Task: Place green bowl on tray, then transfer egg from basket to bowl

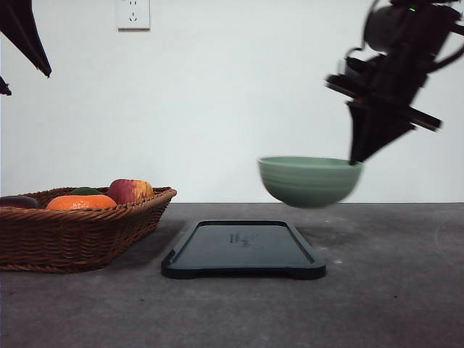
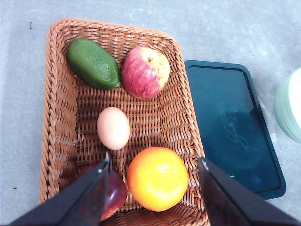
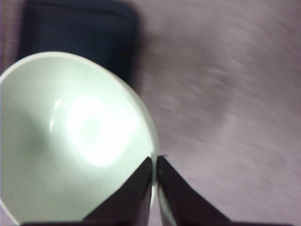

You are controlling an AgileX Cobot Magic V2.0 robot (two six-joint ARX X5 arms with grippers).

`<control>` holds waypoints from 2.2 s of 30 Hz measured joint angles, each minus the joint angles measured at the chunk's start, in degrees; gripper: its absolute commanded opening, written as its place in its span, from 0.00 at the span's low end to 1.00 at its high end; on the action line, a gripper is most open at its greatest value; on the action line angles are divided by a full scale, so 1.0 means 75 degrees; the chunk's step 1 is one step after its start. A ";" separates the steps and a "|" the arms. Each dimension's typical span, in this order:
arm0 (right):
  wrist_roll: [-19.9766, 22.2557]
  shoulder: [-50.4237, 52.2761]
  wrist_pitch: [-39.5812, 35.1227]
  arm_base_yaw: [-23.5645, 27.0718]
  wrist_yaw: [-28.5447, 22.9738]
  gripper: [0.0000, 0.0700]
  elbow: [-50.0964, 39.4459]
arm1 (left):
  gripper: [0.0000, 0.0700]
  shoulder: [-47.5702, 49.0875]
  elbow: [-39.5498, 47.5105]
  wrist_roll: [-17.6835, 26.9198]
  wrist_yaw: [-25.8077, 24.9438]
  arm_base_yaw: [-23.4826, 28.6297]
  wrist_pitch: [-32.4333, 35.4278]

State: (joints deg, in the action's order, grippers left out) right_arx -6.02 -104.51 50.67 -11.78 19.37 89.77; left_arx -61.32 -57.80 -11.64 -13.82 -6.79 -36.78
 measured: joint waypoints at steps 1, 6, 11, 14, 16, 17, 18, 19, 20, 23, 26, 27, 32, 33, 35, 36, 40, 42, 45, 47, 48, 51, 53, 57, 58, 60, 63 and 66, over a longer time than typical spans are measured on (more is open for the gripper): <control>-0.0020 -0.0085 0.0093 -0.0111 0.0002 0.00 0.0180 | 0.52 0.0000 0.0000 0.0000 0.0000 0.0000 0.0002; -0.0057 -0.0669 0.0530 -0.0600 0.0004 0.00 0.1114 | 0.52 0.0000 0.0000 0.0000 0.0000 0.0000 0.0007; -0.0109 -0.1124 0.0664 -0.0975 0.0003 0.00 0.1793 | 0.52 0.0000 0.0000 0.0000 0.0000 0.0000 0.0012; -0.0176 -0.1329 0.0654 -0.1148 0.0007 0.00 0.1965 | 0.52 0.0000 0.0000 0.0000 0.0000 0.0000 0.0013; -0.0196 -0.1476 0.0636 -0.1233 0.0006 0.00 0.1969 | 0.51 0.0000 0.0000 0.0000 0.0000 0.0000 0.0013; -0.0204 -0.1561 0.0644 -0.1270 0.0004 0.00 0.1969 | 0.52 0.0000 0.0000 0.0000 0.0000 0.0000 0.0013; -0.0210 -0.1663 0.0642 -0.1289 0.0001 0.00 0.1969 | 0.52 0.0000 0.0000 0.0000 0.0000 0.0000 0.0013; -0.0217 -0.1760 0.0641 -0.1308 -0.0002 0.00 0.1969 | 0.52 0.0000 0.0000 0.0000 0.0000 0.0000 0.0013; -0.0223 -0.1846 0.0641 -0.1324 -0.0002 0.00 0.1969 | 0.52 0.0000 0.0000 0.0000 0.0000 0.0000 0.0015; -0.0230 -0.2043 0.0638 -0.1367 -0.0016 0.00 0.1969 | 0.52 0.0000 0.0000 0.0000 0.0002 0.0000 0.0018; -0.0230 -0.2125 0.0622 -0.1373 -0.0173 0.00 0.1969 | 0.52 -0.0003 0.0000 0.0000 0.0000 0.0000 0.0022; -0.0230 -0.2130 0.0603 -0.1375 -0.0267 0.00 0.1969 | 0.52 -0.0003 0.0000 0.0000 0.0000 0.0000 0.0022; -0.0231 -0.2134 0.0563 -0.1370 -0.0439 0.00 0.1969 | 0.52 -0.0003 0.0000 0.0000 0.0000 0.0000 0.0022; -0.0230 -0.2137 0.0560 -0.1369 -0.0445 0.00 0.1969 | 0.52 -0.0003 0.0000 0.0001 0.0000 0.0000 0.0022; -0.0230 -0.2141 0.0541 -0.1374 -0.0445 0.00 0.1969 | 0.52 -0.0003 0.0000 0.0001 0.0000 0.0000 0.0022; -0.0231 -0.2141 0.0526 -0.1377 -0.0444 0.00 0.1969 | 0.52 -0.0002 0.0000 0.0000 0.0000 0.0000 0.0022; -0.0233 -0.2144 0.0504 -0.1377 -0.0442 0.00 0.1969 | 0.52 -0.0003 0.0000 0.0000 0.0000 0.0000 0.0022; -0.0233 -0.2158 0.0506 -0.1377 -0.0444 0.00 0.1969 | 0.52 -0.0003 0.0000 0.0000 0.0002 0.0000 0.0022; -0.0233 -0.2236 0.0529 -0.1377 -0.0434 0.01 0.1969 | 0.52 -0.0003 0.0000 0.0000 0.0000 0.0000 0.0022; -0.0233 -0.2316 0.0528 -0.1379 -0.0422 0.03 0.1969 | 0.52 -0.0001 0.0000 0.0000 0.0000 0.0000 0.0020; -0.0233 -0.2352 0.0530 -0.1380 -0.0418 0.08 0.1969 | 0.52 -0.0001 0.0000 0.0000 0.0000 0.0000 0.0019; -0.0234 -0.2401 0.0540 -0.1387 -0.0414 0.33 0.1969 | 0.51 -0.0003 0.0000 0.0000 0.0001 0.0000 0.0019; -0.0237 -0.2404 0.0608 -0.1396 -0.0410 0.39 0.2001 | 0.52 -0.0003 0.0000 0.0002 0.0001 0.0000 0.0019; -0.0241 -0.2398 0.0848 -0.1395 -0.0410 0.39 0.2163 | 0.52 -0.0003 0.0000 0.0000 0.0000 0.0000 0.0015; -0.0239 -0.2390 0.0876 -0.1389 -0.0410 0.39 0.2205 | 0.52 -0.0003 0.0000 0.0000 0.0000 0.0000 0.0013; -0.0219 -0.2298 0.0909 -0.1384 -0.0413 0.39 0.2216 | 0.52 -0.0001 0.0000 0.0002 0.0000 0.0000 0.0010; -0.0094 -0.2007 0.1006 -0.1385 -0.0430 0.39 0.2216 | 0.52 -0.0003 0.0000 0.0000 0.0001 0.0000 0.0010; 0.0040 -0.1587 0.0997 -0.1414 -0.0660 0.39 0.2197 | 0.52 -0.0003 0.0000 0.0002 0.0000 0.0000 0.0009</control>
State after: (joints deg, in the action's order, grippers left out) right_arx -5.72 -116.42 58.16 -22.39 14.42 106.25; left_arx -61.34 -57.80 -11.62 -13.82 -6.79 -36.71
